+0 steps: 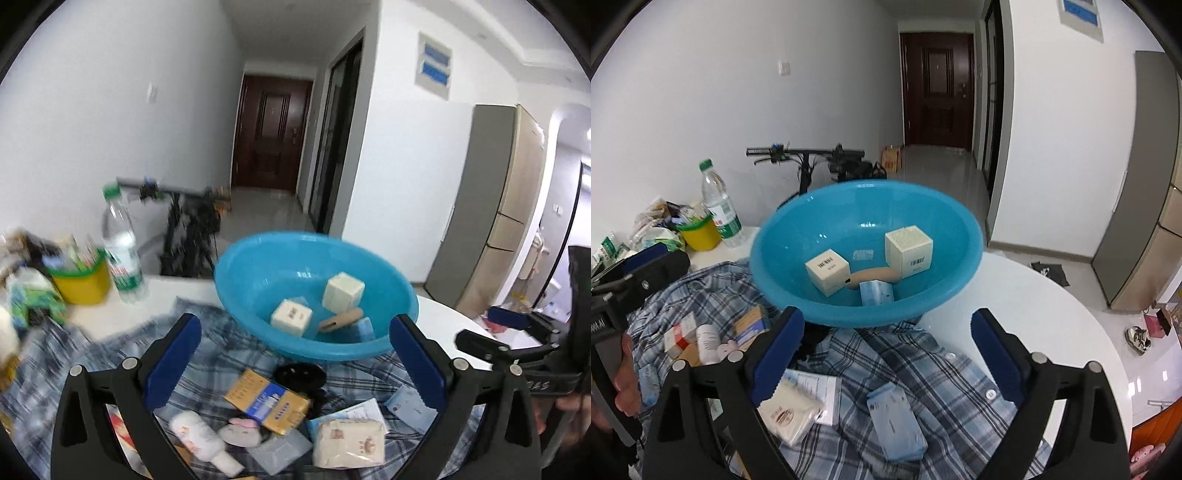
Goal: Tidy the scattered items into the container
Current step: 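Withdraw both tools from the basin back toward the items, then reach the left tool to the black square frame box while the right tool approaches the orange soap box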
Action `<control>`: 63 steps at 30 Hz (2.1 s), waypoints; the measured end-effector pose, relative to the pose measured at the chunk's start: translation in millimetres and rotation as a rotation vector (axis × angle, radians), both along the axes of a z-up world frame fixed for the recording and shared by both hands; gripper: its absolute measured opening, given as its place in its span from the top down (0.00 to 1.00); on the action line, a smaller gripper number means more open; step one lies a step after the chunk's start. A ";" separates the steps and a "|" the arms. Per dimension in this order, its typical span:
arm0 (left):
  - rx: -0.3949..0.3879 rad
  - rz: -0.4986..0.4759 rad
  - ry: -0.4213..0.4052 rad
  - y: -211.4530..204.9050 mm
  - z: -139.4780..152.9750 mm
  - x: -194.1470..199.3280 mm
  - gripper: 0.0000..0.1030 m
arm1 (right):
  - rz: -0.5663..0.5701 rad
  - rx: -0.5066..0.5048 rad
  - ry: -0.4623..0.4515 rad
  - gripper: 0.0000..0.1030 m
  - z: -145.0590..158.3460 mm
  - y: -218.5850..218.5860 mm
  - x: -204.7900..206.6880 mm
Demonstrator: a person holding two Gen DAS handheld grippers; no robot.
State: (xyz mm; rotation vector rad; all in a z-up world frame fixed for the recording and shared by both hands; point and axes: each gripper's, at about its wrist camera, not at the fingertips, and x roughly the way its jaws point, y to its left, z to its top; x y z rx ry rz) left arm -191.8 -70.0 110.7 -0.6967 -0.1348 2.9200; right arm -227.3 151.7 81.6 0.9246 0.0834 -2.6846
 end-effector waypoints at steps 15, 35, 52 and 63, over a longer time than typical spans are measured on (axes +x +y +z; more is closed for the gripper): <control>-0.090 -0.082 0.226 17.1 21.6 122.5 0.00 | 0.048 -0.089 0.186 0.00 34.2 23.3 112.9; -0.128 -0.040 0.084 38.3 -57.1 202.3 0.00 | -0.023 0.064 0.249 0.00 -31.6 16.7 198.8; -0.022 -0.001 0.008 24.1 -58.3 149.1 0.00 | -0.168 0.098 0.230 0.00 -44.9 25.4 168.9; 0.008 0.041 -0.176 18.0 -80.6 95.5 0.00 | -0.156 0.022 0.090 0.00 -61.5 39.7 121.2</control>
